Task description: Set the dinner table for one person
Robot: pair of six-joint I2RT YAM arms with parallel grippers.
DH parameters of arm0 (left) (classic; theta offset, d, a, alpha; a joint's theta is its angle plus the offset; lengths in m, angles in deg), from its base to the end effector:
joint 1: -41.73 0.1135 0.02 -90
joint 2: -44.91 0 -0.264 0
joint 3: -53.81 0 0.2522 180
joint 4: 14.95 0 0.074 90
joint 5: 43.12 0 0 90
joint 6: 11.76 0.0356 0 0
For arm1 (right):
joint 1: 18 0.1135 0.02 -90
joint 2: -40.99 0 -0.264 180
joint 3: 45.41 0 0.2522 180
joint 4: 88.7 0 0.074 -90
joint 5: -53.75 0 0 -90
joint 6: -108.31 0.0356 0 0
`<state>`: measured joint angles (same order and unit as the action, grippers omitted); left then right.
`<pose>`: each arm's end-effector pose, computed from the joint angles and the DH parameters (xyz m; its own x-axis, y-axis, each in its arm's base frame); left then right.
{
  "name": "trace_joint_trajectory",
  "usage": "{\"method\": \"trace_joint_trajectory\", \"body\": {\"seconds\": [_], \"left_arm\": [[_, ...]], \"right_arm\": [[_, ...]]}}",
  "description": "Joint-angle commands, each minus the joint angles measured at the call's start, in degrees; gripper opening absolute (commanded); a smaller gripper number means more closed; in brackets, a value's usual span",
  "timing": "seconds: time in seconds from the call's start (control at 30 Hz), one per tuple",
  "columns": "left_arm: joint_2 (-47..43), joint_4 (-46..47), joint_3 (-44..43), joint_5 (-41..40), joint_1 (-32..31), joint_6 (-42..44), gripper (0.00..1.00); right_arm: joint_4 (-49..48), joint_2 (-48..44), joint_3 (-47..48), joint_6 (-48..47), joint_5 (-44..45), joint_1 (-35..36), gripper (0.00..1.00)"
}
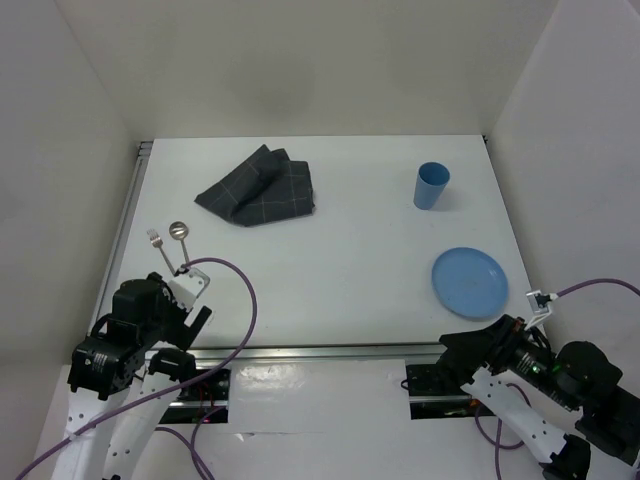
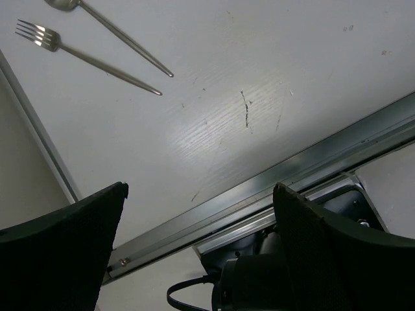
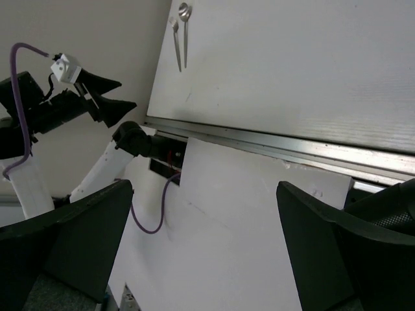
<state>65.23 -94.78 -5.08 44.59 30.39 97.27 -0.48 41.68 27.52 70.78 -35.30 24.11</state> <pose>0.0512 -0.0088 0.2902 -0.5568 0.4440 -0.7020 0.3687 0.8895 0.2700 -0.0454 -0.0418 0.3267 -0.6467 0.4843 -0.5893 -0.2393 0.6048 0.7596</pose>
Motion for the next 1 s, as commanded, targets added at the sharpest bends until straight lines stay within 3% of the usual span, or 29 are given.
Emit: {"method": "trace_joint_trajectory", "body": {"seconds": [0.0,0.1,0.23,0.37,0.57,0.67,0.8,0.87,0.9,0.97], "left_arm": [[0.51,0.93,-1.46,-0.87,0.17,-2.41,1.0],[0.51,0.85,-1.63,-2.46,0.17,-2.77,1.0],[2.53,-0.31,-6.28,3.16,0.17,3.03,1.0],[11.04,4.52,-14.54,3.68,0.17,6.45,1.0],[41.95,15.16,-32.28,2.64,0.17,8.76,1.0],[58.74,19.91,-42.65,5.69,0.17,4.72,1.0],[80.1,21.85,-56.45,9.3,0.17,-1.61,1.0],[88.45,21.85,-65.59,9.32,0.17,-4.51,1.0],[96.5,21.85,-68.49,6.62,0.17,-5.57,1.0],[103.84,21.85,-77.6,3.18,0.17,-7.25,1.0]], "right_arm": [[0.6,-0.51,1.82,0.44,1.94,0.08,1.0],[0.6,1.59,1.82,-0.17,1.95,0.08,1.0],[0.6,8.0,1.82,-2.01,-0.24,0.08,1.0],[-3.17,23.24,2.25,-11.57,-4.47,0.08,1.0],[-7.37,47.17,12.88,-19.4,3.96,0.08,1.0],[-14.22,50.8,17.54,-22.66,6.78,0.08,1.0],[-30.11,51.34,17.03,-28.36,11.26,0.08,1.0],[-34.53,51.86,15.89,-30.92,13.45,0.08,1.0],[-37.95,52.48,15.01,-33.02,14.68,0.08,1.0],[-40.95,53.27,15.0,-34.53,17.57,0.08,1.0]]}}
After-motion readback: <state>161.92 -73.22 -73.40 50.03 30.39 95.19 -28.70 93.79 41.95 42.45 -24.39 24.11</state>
